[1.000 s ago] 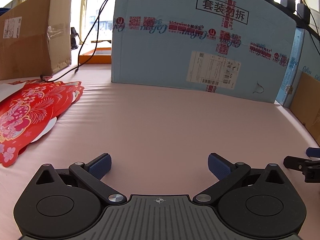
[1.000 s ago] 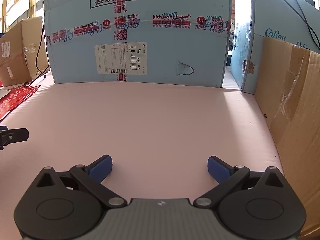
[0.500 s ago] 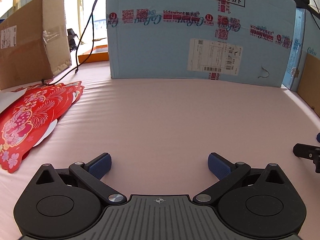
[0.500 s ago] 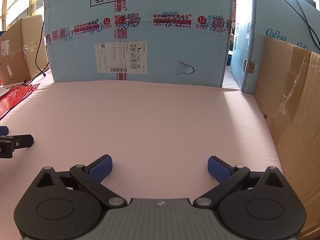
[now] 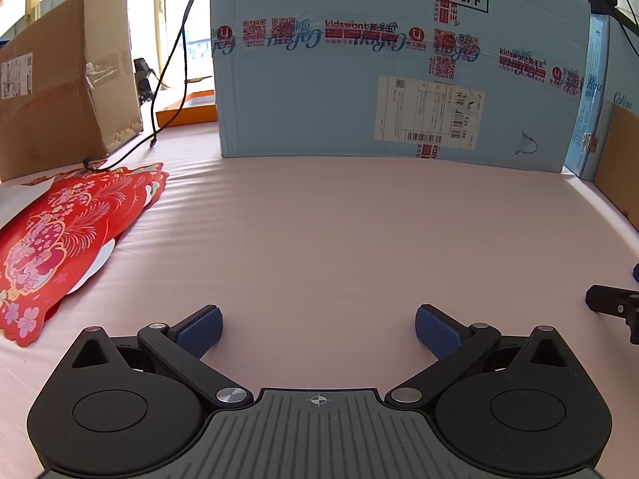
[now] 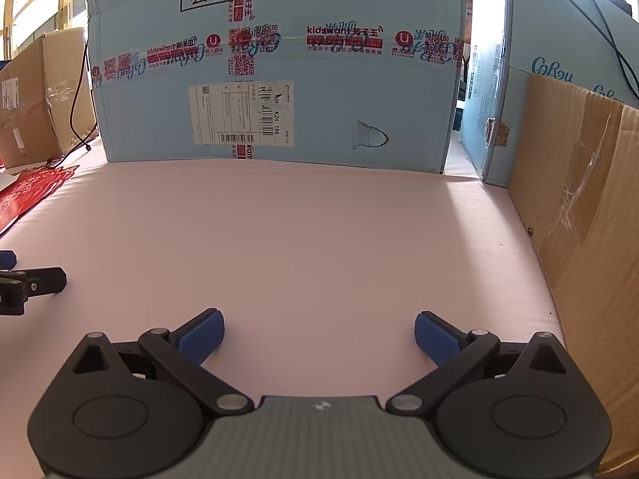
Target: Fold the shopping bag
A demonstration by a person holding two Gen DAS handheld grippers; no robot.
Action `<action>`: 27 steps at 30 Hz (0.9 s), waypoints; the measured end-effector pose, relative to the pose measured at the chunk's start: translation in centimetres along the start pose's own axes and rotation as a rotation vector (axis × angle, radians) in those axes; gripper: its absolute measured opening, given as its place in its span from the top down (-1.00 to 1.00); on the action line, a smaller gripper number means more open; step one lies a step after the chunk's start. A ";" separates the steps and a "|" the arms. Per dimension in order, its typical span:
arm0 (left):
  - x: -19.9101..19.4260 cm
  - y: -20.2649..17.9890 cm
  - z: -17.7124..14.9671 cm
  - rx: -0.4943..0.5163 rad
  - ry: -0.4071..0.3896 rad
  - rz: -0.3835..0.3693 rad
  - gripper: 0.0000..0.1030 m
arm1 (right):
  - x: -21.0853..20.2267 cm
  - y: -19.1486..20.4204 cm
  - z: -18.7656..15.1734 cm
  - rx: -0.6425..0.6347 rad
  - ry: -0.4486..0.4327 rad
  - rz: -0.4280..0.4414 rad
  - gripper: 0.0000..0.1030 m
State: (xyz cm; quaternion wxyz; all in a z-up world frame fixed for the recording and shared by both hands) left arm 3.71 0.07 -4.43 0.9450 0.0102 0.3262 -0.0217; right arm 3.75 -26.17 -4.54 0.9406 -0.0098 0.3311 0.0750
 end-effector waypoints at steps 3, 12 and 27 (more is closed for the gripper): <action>-0.1 -0.1 0.0 0.001 0.000 0.001 -1.00 | 0.0 0.0 0.0 0.000 0.000 0.000 -1.00; 0.0 -0.1 0.0 0.002 0.000 0.003 -1.00 | -0.1 0.2 0.0 -0.001 0.000 -0.001 -1.00; -0.1 -0.1 -0.1 0.001 0.000 0.002 -1.00 | 0.0 0.2 0.0 0.000 0.000 -0.002 -1.00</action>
Point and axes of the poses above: each gripper's, at about its wrist camera, not at the fingertips, and x roughly the way its jaws point, y to its left, z to its top, the point moved 7 cm from there along x, roughly the way its jaws point
